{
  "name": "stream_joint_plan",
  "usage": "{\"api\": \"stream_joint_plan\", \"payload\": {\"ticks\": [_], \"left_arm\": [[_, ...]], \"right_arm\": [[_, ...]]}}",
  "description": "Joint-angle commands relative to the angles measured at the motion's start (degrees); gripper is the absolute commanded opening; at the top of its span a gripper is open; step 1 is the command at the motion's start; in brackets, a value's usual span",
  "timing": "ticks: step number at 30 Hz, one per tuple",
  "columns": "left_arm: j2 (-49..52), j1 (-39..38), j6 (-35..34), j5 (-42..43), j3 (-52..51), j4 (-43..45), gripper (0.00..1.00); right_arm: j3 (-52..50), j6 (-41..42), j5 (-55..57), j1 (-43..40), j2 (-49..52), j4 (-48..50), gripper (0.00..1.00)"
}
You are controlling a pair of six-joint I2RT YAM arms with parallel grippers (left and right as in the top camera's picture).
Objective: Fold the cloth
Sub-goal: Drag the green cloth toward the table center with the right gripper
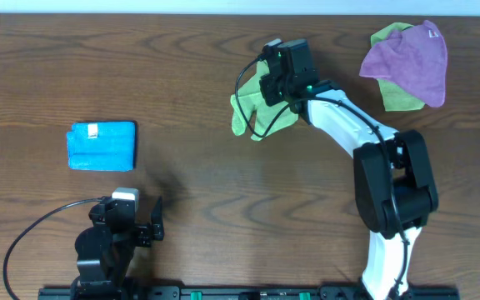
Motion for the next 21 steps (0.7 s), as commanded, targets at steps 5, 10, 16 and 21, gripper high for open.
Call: {"api": "stream_joint_plan", "payload": {"ticks": [5, 10, 16, 21], "left_arm": [[-0.37, -0.24, -0.68, 0.07, -0.70, 0.02, 0.95], [-0.37, -0.24, -0.68, 0.07, -0.70, 0.02, 0.95], [-0.37, -0.24, -0.68, 0.07, -0.70, 0.02, 0.95], [-0.37, -0.24, -0.68, 0.07, -0.70, 0.02, 0.96]], "right_arm": [[2.12, 1.73, 4.15, 0.11, -0.90, 1.38, 0.84], [4.00, 7.98, 3.63, 0.26, -7.02, -6.56, 0.99], [4.00, 14.93, -2.64, -0.20, -20.41, -18.84, 0.99], [3.89, 21.44, -12.04, -1.88, -26.91, -33.07, 0.99]]}}
